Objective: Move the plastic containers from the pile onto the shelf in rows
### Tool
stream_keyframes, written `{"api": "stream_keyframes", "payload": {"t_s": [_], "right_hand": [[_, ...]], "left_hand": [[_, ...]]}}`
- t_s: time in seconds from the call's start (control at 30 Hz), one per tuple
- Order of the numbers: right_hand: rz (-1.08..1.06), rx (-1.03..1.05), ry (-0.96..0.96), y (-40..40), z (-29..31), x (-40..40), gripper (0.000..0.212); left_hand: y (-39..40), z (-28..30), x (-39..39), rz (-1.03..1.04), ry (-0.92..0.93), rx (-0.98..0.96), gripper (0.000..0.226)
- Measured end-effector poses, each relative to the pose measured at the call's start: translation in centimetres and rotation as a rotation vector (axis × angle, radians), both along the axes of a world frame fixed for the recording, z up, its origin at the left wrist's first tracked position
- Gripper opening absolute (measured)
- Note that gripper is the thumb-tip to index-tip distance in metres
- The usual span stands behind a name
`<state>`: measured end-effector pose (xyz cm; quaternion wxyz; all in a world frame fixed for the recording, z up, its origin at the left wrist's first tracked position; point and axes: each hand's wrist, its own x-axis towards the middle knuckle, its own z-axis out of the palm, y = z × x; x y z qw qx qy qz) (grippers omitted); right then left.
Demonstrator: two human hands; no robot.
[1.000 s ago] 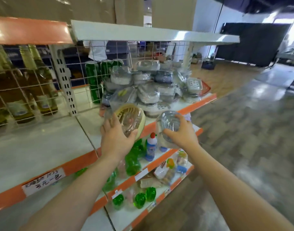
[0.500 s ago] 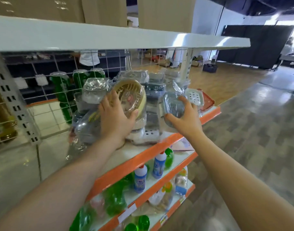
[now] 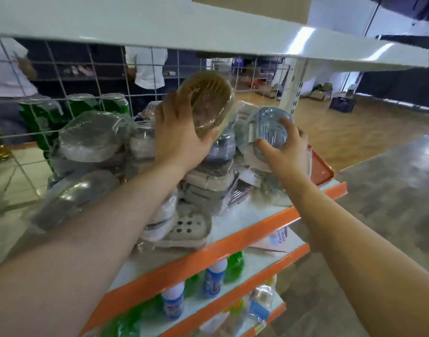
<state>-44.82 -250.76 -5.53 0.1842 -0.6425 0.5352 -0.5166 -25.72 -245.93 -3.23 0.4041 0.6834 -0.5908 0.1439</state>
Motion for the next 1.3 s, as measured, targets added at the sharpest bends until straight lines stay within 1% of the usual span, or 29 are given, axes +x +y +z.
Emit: {"api": "stream_keyframes", "payload": {"t_s": [0.13,0.23,0.3,0.4,0.53,0.67,0.8,0.87,1.0,1.1,1.3], "right_hand": [[0.128,0.031,-0.036,-4.7,0.7,-1.6,0.066],[0.187,0.002,0.098,-7.9,1.0,-1.9,0.063],[0.191,-0.023,0.148,-9.6,1.3,-1.9,0.063],[0.201,-0.059,0.132,-12.0,1.7,-1.7,0.065],[0.249,-0.089,0.061,-14.8,1.8,-0.6,0.071],[0.273,-0.04,0.143,-16.9,1.3,0.4,0.07],[0.275,-0.071,0.177,-18.1,0.4,0.6,0.064],[0.271,-0.078,0.2,-18.4,0.3,0.6,0.063],[0.266,-0.088,0.223,-18.6,0.2,0.5,0.064],[0.267,-0.089,0.223,-18.5,-0.1,0.3,0.065],[0.274,-0.112,0.178,-17.7,-0.8,-0.7,0.058]], "left_hand": [[-4.2,1.0,-1.8,0.045,-0.071,-0.015,0.085],[-6.8,1.5,-2.9,0.072,-0.075,-0.014,0.084],[-8.1,1.8,-3.3,0.091,-0.092,-0.04,0.083],[-10.1,2.5,-3.2,0.095,-0.045,-0.069,0.082],[-12.4,2.8,-2.9,0.07,-0.042,-0.103,0.087],[-14.3,2.2,-2.8,0.098,0.014,-0.07,0.078],[-15.3,1.7,-2.3,0.167,0.024,0.006,0.064],[-15.6,1.6,-2.2,0.178,0.009,0.043,0.064],[-15.2,1.7,-2.5,0.197,-0.032,0.091,0.07],[-14.4,1.8,-2.7,0.189,-0.012,0.118,0.074],[-13.3,1.9,-3.0,0.209,0.008,0.107,0.061]]}}
